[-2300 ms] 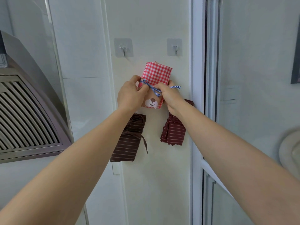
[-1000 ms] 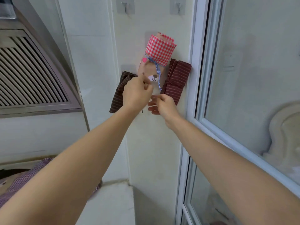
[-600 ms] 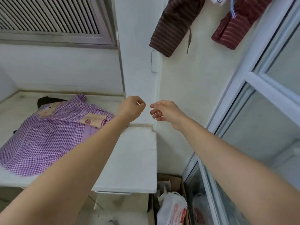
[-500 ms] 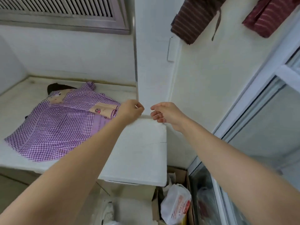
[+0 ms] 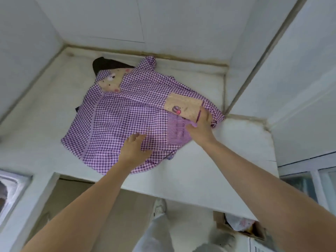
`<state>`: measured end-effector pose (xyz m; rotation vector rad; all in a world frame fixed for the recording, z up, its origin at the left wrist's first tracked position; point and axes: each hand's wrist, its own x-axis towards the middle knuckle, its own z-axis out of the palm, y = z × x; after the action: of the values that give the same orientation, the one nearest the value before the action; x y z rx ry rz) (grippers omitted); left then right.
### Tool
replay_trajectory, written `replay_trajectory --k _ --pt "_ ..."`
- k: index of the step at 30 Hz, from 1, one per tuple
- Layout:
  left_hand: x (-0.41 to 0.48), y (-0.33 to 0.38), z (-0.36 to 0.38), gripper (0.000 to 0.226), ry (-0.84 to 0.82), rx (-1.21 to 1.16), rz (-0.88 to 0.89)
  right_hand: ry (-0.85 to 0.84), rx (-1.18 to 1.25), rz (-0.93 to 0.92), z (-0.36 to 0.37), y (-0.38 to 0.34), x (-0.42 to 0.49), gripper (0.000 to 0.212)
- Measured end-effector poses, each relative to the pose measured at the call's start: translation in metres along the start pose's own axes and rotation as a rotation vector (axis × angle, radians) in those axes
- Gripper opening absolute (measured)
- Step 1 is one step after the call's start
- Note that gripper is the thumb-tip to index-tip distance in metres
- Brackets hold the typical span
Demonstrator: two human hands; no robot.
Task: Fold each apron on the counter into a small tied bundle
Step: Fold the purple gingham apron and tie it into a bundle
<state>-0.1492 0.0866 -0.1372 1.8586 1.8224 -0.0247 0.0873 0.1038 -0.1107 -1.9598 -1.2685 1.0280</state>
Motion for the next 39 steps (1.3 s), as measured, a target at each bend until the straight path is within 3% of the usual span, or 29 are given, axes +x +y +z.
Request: replay_trajectory --k 3,4,5,7,8,10,12,14,16,18,19,22,23,26,28,29,31,32,36,38,39 --pt "0.014 -0.016 0.006 0.09 -0.129 0.123 -0.004 0.12 0.072 0.131 0.013 0.009 0.017 0.11" --pt "0.017 -0.017 0.008 0.094 -0.149 0.167 0.001 0.174 0.042 0.154 0.015 0.016 0.023 0.108" --pt "0.021 -0.016 0.008 0.097 -0.15 0.2 0.016 0.224 0.005 0.165 0.018 0.022 0.028 0.09" --pt "0.029 -0.009 0.008 0.103 -0.083 0.185 0.067 0.312 -0.095 0.12 0.017 0.028 0.033 0.025" --pt "0.032 -0.003 0.006 0.107 -0.023 0.136 0.103 0.34 -0.095 0.065 0.017 0.027 0.035 0.013" --pt "0.04 0.013 0.001 0.115 0.133 -0.005 0.221 0.38 -0.059 -0.048 0.017 0.013 0.036 0.014" --pt "0.046 0.033 -0.005 0.117 0.248 -0.137 0.35 0.32 -0.051 -0.205 0.018 -0.015 0.026 0.012" --pt "0.049 0.05 -0.016 0.108 0.274 -0.244 0.396 0.117 -0.024 -0.342 0.022 -0.038 0.014 0.01" --pt "0.052 0.063 -0.024 0.068 0.284 -0.311 0.401 -0.06 0.053 -0.379 0.019 -0.051 -0.001 0.006" --pt "0.054 0.067 -0.032 0.012 0.299 -0.358 0.317 -0.084 0.151 -0.342 0.012 -0.05 -0.011 0.025" --pt "0.055 0.067 -0.033 0.003 0.283 -0.457 0.236 -0.026 0.216 -0.315 0.009 -0.047 -0.015 0.036" --pt "0.045 0.062 -0.047 0.018 0.142 -1.125 -0.094 0.27 0.277 -0.193 0.001 -0.025 -0.024 0.061" --pt "0.034 0.061 -0.052 0.021 0.1 -1.339 -0.169 0.296 0.244 -0.106 0.001 -0.018 -0.027 0.074" --pt "0.007 0.056 -0.06 0.028 -0.024 -1.703 -0.218 0.023 0.238 0.15 0.007 -0.007 -0.033 0.117" --pt "-0.012 0.047 -0.06 0.032 -0.061 -1.789 -0.261 -0.154 0.262 0.123 0.016 -0.014 -0.04 0.106" --pt "-0.023 0.04 -0.058 0.034 -0.078 -1.849 -0.277 -0.204 0.312 0.072 0.022 -0.019 -0.045 0.084" --pt "-0.038 0.026 -0.054 0.035 -0.085 -1.833 -0.321 -0.231 0.484 0.038 0.03 -0.031 -0.055 0.032" --pt "-0.048 0.015 -0.053 0.035 -0.05 -1.751 -0.325 -0.211 0.534 0.02 0.033 -0.037 -0.061 0.02" --pt "-0.07 -0.036 -0.051 0.017 0.268 -1.26 -0.41 0.064 0.51 -0.054 0.028 -0.047 -0.071 0.009" --pt "-0.075 -0.053 -0.052 0.012 0.369 -1.093 -0.315 0.17 0.463 -0.086 0.022 -0.048 -0.076 0.006" --pt "-0.074 -0.059 -0.053 0.012 0.39 -0.98 -0.277 0.143 0.411 -0.106 0.02 -0.048 -0.079 0.011"
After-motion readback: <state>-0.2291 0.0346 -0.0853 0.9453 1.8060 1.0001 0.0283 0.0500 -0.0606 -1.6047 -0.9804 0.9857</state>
